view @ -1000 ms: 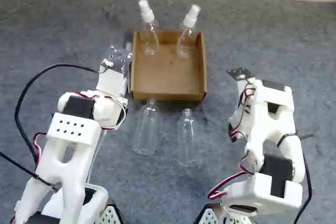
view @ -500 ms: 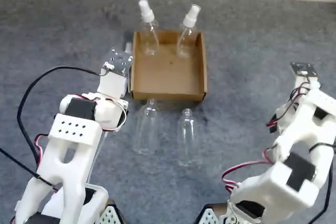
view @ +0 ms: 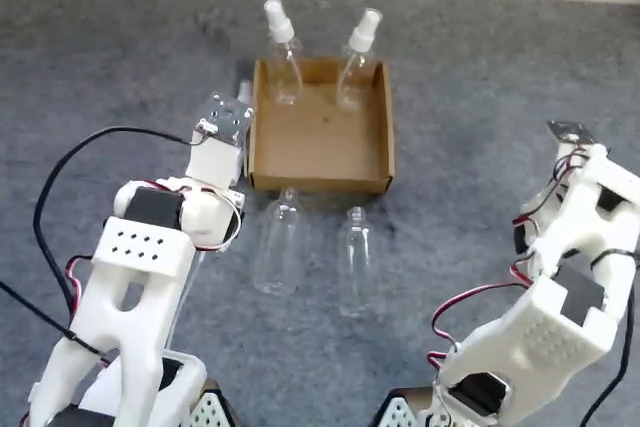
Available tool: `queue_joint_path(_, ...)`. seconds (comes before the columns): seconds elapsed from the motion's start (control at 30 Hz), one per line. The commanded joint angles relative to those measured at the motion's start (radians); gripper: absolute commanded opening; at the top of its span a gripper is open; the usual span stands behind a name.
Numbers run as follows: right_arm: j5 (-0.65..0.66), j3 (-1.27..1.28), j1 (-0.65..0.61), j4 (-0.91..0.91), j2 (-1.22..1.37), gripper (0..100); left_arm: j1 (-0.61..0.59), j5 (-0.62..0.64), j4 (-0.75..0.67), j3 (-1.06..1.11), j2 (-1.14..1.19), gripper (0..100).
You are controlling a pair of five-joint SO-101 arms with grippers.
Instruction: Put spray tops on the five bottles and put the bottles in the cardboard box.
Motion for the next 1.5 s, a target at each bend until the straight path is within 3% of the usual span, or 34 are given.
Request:
queue_joint_path(0.0,-0.021,-0.070,-0.035,0.008,-0.005,22.0,0.019,0.008,-0.006,-0.005,-0.024,0)
queue_joint_path(0.53,-0.049,-0.111,-0.027,0.007,0.002,21.8,0.019,0.008,-0.006,-0.005,-0.024,0)
queue_joint_path(0.77,-0.049,-0.110,-0.035,0.008,0.001,5.4,0.019,0.008,-0.006,-0.005,-0.025,0)
queue_joint_path(1.03,-0.048,-0.232,-0.068,0.202,-0.061,0.8,0.010,0.011,-0.006,-0.051,-0.041,0)
queue_joint_path(1.27,-0.133,-0.286,-0.237,0.288,-0.341,0.7,-0.068,0.012,0.141,-0.302,-0.213,0)
queue_joint_path(1.47,-0.264,-0.193,-0.562,0.262,-0.616,0.7,-0.134,0.012,0.180,-0.495,-0.315,0)
